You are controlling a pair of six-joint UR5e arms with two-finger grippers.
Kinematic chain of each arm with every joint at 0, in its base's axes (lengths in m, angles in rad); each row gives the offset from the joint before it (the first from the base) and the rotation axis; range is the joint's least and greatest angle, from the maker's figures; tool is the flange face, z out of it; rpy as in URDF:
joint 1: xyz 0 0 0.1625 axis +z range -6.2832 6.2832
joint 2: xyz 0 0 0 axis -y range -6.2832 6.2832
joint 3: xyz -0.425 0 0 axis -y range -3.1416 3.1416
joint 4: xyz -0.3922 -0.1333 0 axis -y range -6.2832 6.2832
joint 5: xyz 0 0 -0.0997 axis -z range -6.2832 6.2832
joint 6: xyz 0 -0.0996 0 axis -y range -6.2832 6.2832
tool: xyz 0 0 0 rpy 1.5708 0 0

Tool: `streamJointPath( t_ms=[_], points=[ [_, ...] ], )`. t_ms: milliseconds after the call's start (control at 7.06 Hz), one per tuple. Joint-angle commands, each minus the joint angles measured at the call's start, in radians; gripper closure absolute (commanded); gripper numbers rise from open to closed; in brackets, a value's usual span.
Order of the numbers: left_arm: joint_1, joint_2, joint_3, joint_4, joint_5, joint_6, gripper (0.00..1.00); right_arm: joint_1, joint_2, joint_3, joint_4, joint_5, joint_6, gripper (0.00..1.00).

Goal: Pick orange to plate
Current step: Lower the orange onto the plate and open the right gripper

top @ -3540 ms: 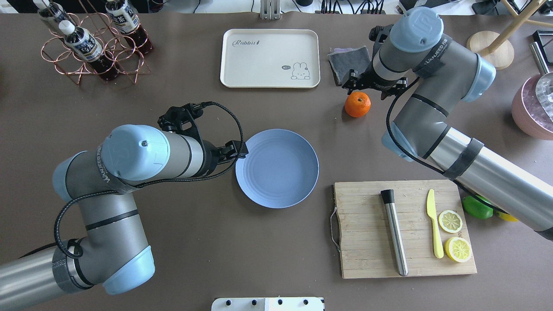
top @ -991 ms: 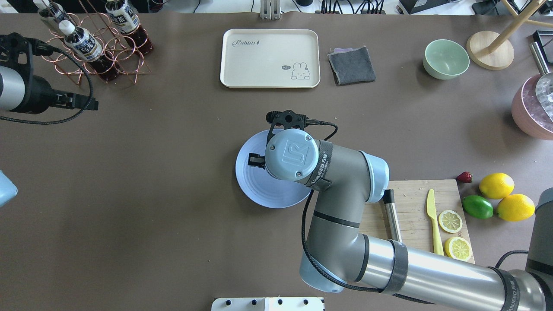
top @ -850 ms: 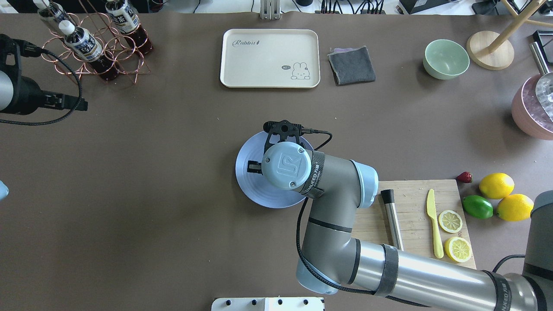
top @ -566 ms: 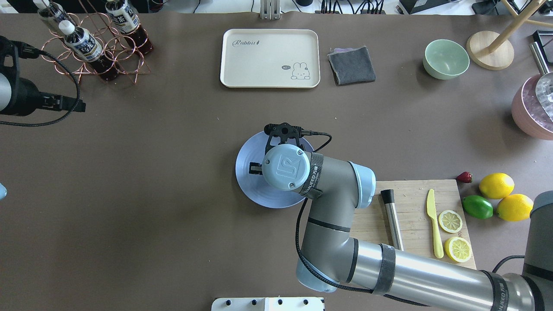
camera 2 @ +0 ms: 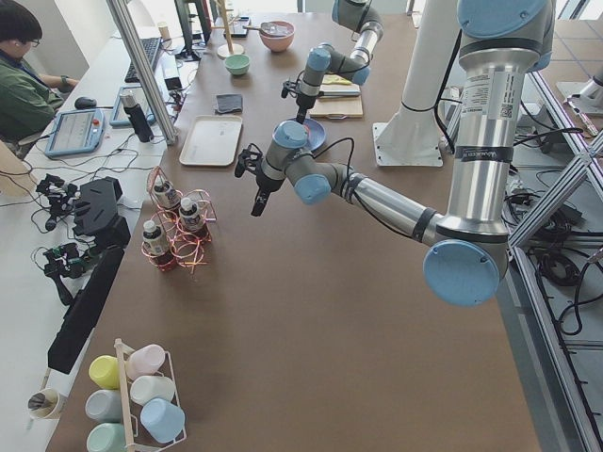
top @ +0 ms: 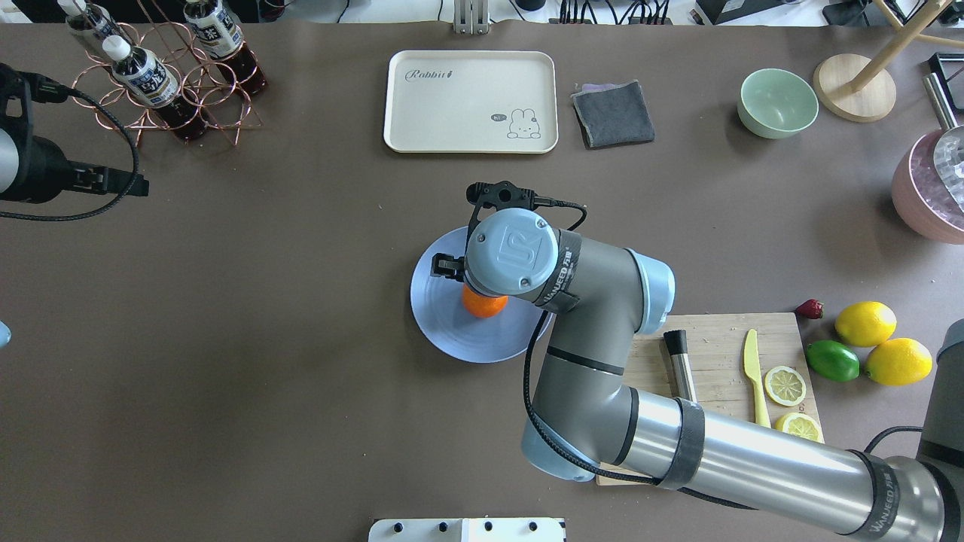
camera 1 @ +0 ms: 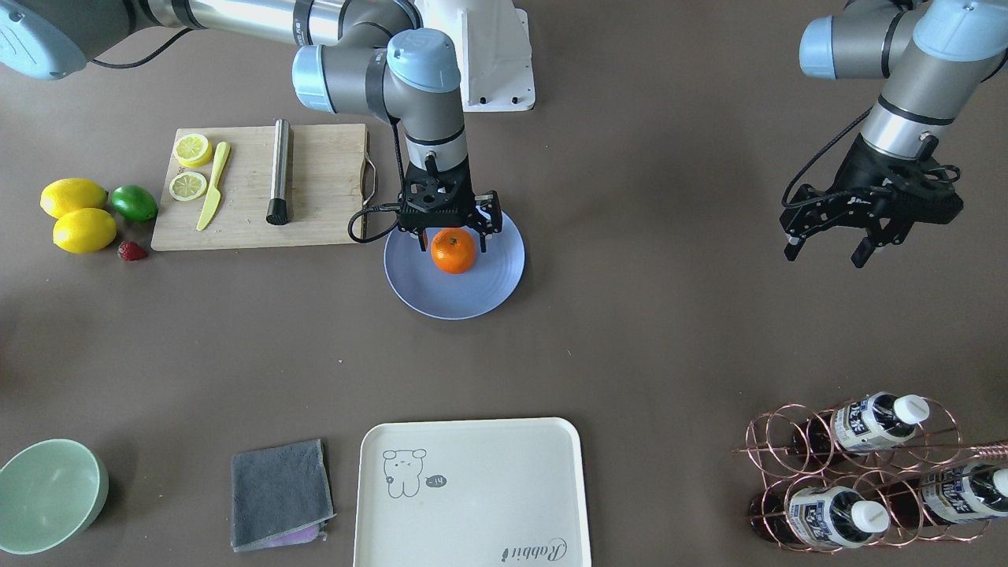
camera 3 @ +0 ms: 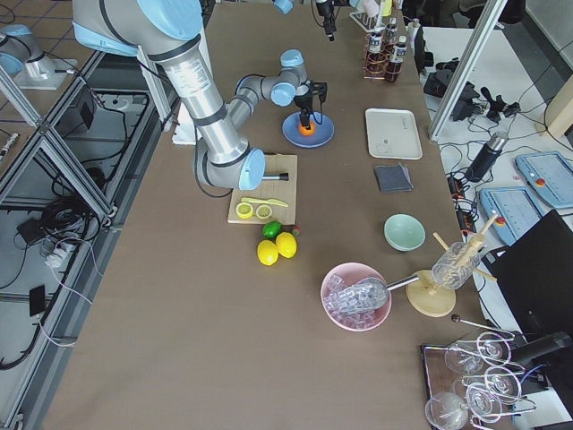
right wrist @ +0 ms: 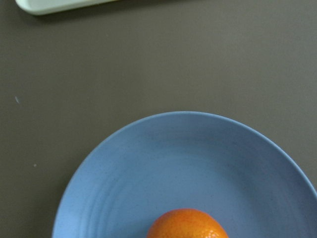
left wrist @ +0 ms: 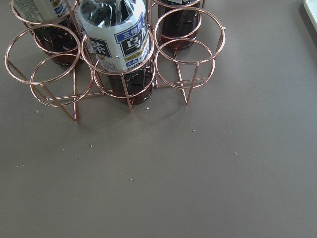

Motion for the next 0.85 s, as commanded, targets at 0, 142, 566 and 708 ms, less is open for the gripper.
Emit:
streamJointPath(
  t_ms=[0, 142, 566, 708],
  points=[
    [-0.001, 0.028, 0.001, 0.000, 0.001, 0.000, 0.02, 0.106, -0.001, 0.274, -0.291, 0.144, -0.025, 0.00],
    [-0.003, 0.079, 0.010, 0.002, 0.005, 0.003, 0.02, 0.210, -0.027, 0.320, -0.376, 0.207, -0.119, 0.00],
    [-0.267, 0.162, 0.013, 0.050, -0.183, 0.353, 0.02, 0.610, -0.361, 0.346, -0.389, 0.496, -0.803, 0.00],
    [-0.374, 0.170, 0.010, 0.131, -0.223, 0.526, 0.02, 0.766, -0.468, 0.322, -0.391, 0.593, -1.037, 0.00]
  ],
)
